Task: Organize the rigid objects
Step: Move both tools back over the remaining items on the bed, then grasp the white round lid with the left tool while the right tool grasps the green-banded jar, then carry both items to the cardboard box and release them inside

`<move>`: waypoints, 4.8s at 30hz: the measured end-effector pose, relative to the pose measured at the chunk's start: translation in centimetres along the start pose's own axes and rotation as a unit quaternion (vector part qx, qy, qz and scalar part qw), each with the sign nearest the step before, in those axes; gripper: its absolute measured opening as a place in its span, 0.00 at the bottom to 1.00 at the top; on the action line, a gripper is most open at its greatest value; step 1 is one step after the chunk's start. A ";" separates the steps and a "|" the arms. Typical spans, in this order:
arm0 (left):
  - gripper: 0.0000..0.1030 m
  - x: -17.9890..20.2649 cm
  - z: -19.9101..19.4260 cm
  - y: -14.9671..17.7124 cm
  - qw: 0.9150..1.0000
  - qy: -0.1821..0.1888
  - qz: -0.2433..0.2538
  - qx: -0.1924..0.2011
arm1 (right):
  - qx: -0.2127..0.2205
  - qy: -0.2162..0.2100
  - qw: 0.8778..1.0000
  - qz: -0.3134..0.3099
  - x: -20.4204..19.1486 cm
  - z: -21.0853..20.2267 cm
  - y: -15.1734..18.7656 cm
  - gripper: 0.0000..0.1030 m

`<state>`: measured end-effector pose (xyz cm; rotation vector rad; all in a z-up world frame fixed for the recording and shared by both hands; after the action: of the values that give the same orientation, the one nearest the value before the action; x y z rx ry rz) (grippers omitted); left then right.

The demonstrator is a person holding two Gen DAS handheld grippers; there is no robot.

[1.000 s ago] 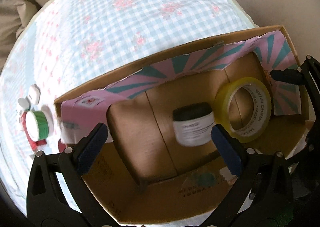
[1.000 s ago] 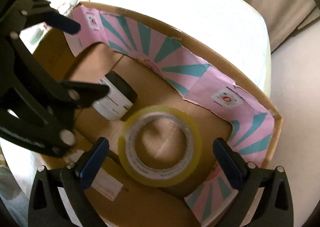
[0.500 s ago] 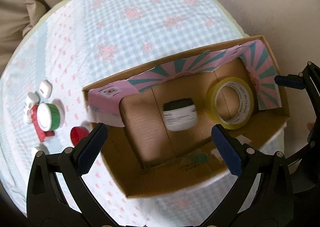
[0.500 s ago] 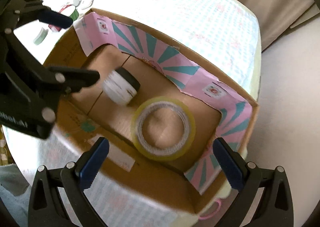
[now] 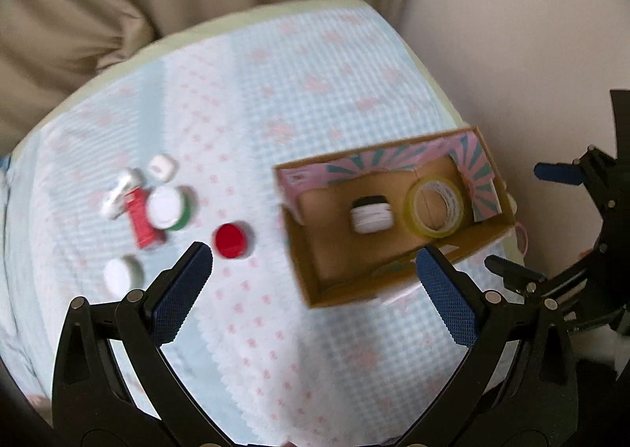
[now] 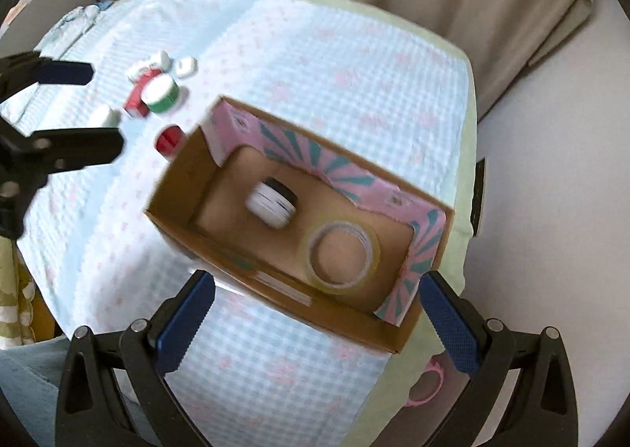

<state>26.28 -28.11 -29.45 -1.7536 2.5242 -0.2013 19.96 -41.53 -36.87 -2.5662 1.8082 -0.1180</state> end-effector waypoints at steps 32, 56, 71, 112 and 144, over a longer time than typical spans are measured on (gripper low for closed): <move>1.00 -33.7 -0.1 13.3 0.993 -0.011 -0.109 0.045 | 0.158 -0.023 0.980 0.121 -25.2 -6.0 -14.1 1.00; 1.00 -35.0 25.5 9.7 0.988 -0.018 -0.081 -0.133 | -0.043 0.026 0.995 -0.086 -26.7 18.9 -27.0 1.00; 0.70 -32.7 27.0 7.0 0.992 -0.032 -0.071 -0.102 | -0.081 -0.015 0.986 -0.147 -28.3 22.9 -29.6 0.64; 0.66 -29.5 1.2 7.8 0.996 0.055 -0.059 0.030 | 0.002 -0.030 1.000 0.004 -26.4 -1.4 -19.6 0.64; 0.66 4.6 1.6 -2.0 0.997 0.073 -0.016 0.006 | -0.002 -0.023 0.998 0.059 5.0 -3.6 -2.2 0.64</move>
<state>26.68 -33.20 -30.64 -1.8401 2.5877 -0.3564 23.48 -45.37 -32.85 -2.4356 1.9401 -0.0530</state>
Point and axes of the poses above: each gripper's, at about its wrist camera, not at the fingertips, and z roughly the way its jaws point, x to its right, y to its underside, the point moved 6 cm from there along z, roughly the way its jaws point, and after that the axes turned 13 degrees about -x, right-handed, at the moved point
